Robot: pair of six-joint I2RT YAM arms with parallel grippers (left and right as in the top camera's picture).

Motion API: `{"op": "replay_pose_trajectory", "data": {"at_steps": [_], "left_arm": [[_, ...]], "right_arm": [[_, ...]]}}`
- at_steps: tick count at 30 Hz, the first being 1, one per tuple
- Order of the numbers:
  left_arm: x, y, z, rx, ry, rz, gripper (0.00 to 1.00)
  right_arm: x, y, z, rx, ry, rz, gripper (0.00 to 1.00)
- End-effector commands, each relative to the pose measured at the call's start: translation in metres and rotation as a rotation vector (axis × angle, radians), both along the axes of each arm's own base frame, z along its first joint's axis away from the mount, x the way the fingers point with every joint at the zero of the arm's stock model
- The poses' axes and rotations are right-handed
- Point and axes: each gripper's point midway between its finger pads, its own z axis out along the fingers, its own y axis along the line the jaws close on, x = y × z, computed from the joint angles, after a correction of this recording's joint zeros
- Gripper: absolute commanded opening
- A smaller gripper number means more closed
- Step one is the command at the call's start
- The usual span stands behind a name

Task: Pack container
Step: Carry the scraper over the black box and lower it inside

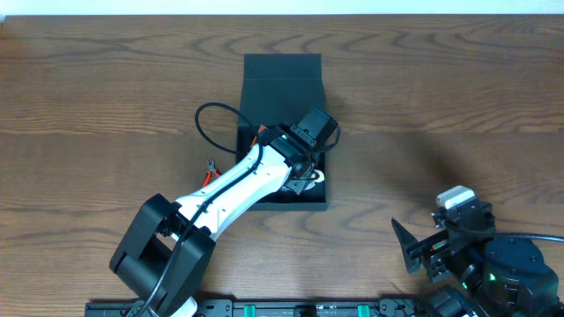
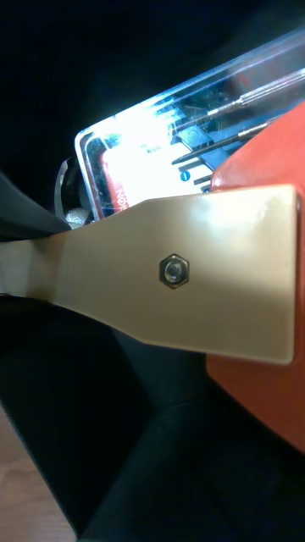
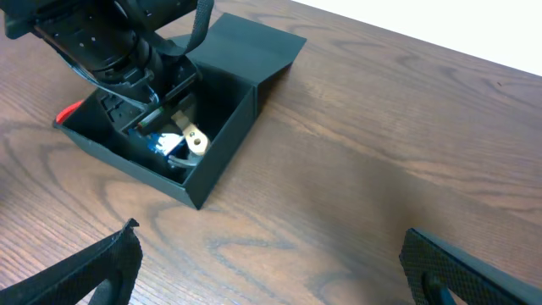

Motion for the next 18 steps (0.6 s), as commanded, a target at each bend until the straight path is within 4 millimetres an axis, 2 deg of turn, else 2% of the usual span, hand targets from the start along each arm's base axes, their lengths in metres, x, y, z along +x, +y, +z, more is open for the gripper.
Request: {"op": "replay_pose_trajectory", "data": {"at_steps": [1, 2, 4, 10, 14, 18], "left_arm": [[-0.001, 0.0, -0.005, 0.007, 0.013, 0.022, 0.5], [-0.001, 0.0, -0.005, 0.007, 0.013, 0.022, 0.57], [-0.001, 0.0, -0.005, 0.007, 0.012, 0.022, 0.61], [0.002, 0.002, 0.007, 0.0, -0.023, 0.027, 0.61], [0.013, 0.014, 0.039, 0.016, -0.135, 0.015, 0.62], [0.016, 0.053, 0.085, 0.104, -0.256, -0.005, 0.62]], "right_arm": [[0.001, -0.003, 0.001, 0.007, -0.003, -0.025, 0.99], [0.001, -0.003, 0.001, 0.007, -0.003, -0.025, 0.99], [0.001, -0.003, 0.001, 0.007, -0.003, -0.025, 0.99], [0.001, -0.003, 0.001, 0.007, -0.003, -0.025, 0.99], [0.001, -0.003, 0.001, 0.007, -0.003, -0.025, 0.99], [0.001, -0.003, 0.001, 0.007, -0.003, -0.026, 0.99]]}}
